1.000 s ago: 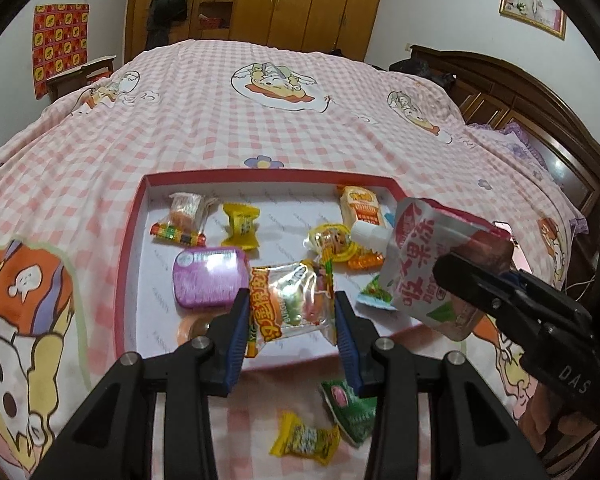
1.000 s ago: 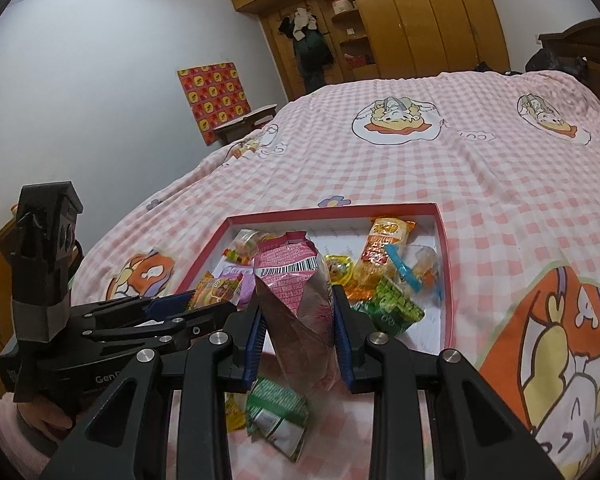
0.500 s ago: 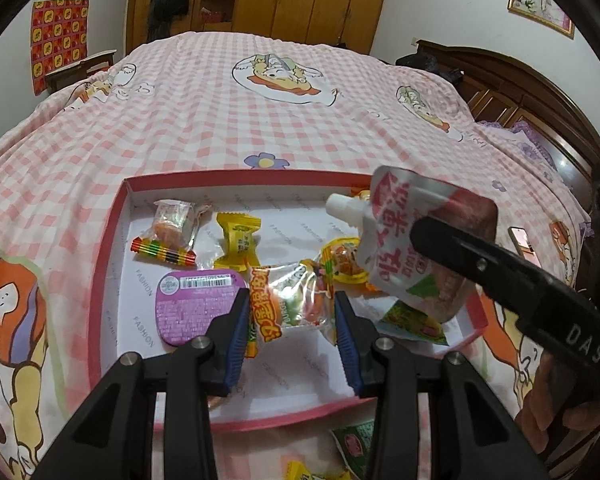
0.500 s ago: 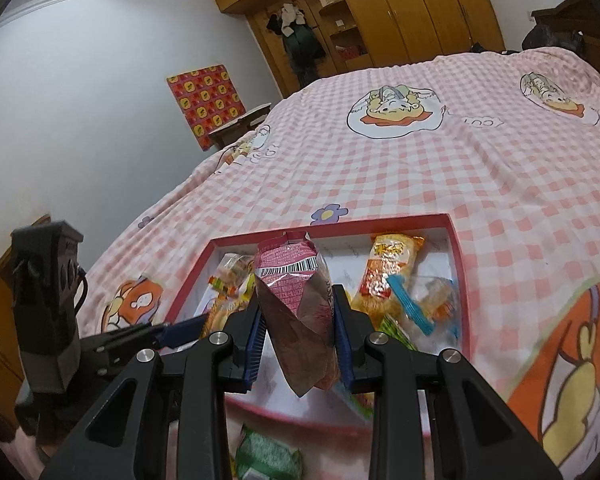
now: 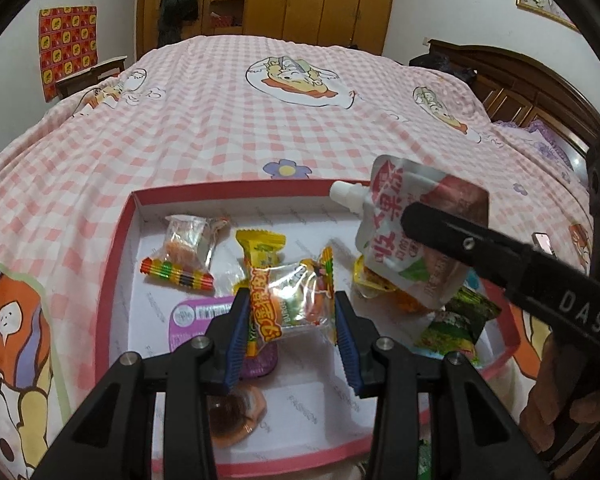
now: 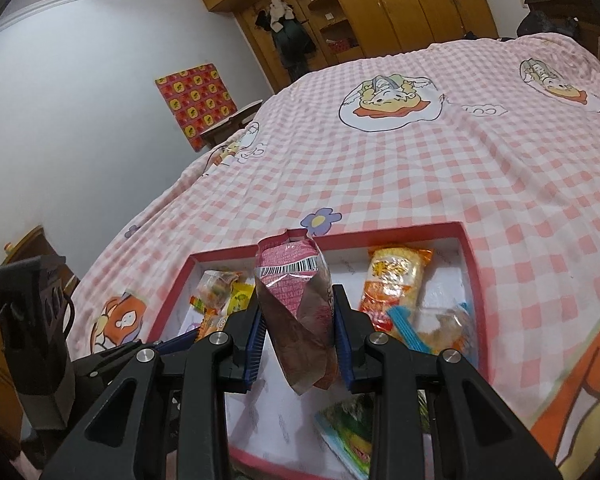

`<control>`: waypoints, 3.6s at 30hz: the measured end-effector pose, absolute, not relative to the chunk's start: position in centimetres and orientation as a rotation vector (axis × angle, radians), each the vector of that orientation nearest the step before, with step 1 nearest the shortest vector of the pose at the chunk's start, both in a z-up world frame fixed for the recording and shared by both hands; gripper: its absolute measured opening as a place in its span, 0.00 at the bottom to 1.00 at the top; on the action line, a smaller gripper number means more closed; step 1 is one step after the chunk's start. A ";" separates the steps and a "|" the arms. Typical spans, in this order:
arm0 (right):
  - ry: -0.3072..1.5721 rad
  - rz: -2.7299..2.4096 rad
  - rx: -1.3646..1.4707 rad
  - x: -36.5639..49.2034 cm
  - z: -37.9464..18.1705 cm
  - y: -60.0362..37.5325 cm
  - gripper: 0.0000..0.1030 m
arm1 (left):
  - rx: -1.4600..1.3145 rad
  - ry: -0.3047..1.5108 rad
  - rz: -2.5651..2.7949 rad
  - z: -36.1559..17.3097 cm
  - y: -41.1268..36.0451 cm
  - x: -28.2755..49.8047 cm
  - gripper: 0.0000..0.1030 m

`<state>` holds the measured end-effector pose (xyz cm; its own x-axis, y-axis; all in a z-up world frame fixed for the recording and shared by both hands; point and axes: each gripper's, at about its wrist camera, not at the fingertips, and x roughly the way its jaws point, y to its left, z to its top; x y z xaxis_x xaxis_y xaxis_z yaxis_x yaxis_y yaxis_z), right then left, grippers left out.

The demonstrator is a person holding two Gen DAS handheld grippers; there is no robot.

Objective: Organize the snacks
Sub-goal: 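Carry the orange packet into the box with the left tool while the right tool carries the pouch there, then open both tools, releasing the orange packet and pink pouch in the box, then withdraw both tools toward the yellow candy and green bag beside the box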

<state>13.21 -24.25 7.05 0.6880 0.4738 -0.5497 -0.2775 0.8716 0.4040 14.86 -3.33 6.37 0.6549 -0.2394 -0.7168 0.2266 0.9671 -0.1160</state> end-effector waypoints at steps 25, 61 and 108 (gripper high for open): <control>0.710 0.381 0.318 14.2 5.6 -24.6 0.47 | -0.092 0.841 -0.197 5.4 -1.8 17.3 0.45; 0.668 0.348 0.265 8.0 8.3 -26.4 0.62 | -0.094 0.819 -0.234 8.9 -1.0 10.0 0.59; 0.826 0.373 0.195 -0.3 4.5 -24.9 0.62 | -0.024 0.966 -0.293 3.9 -2.0 2.7 0.59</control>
<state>-0.33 -24.94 4.53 0.6181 0.3965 -0.6788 -0.2464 0.9177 0.3117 2.68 -2.01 3.90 0.5322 -0.2559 -0.8070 0.2350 0.9604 -0.1495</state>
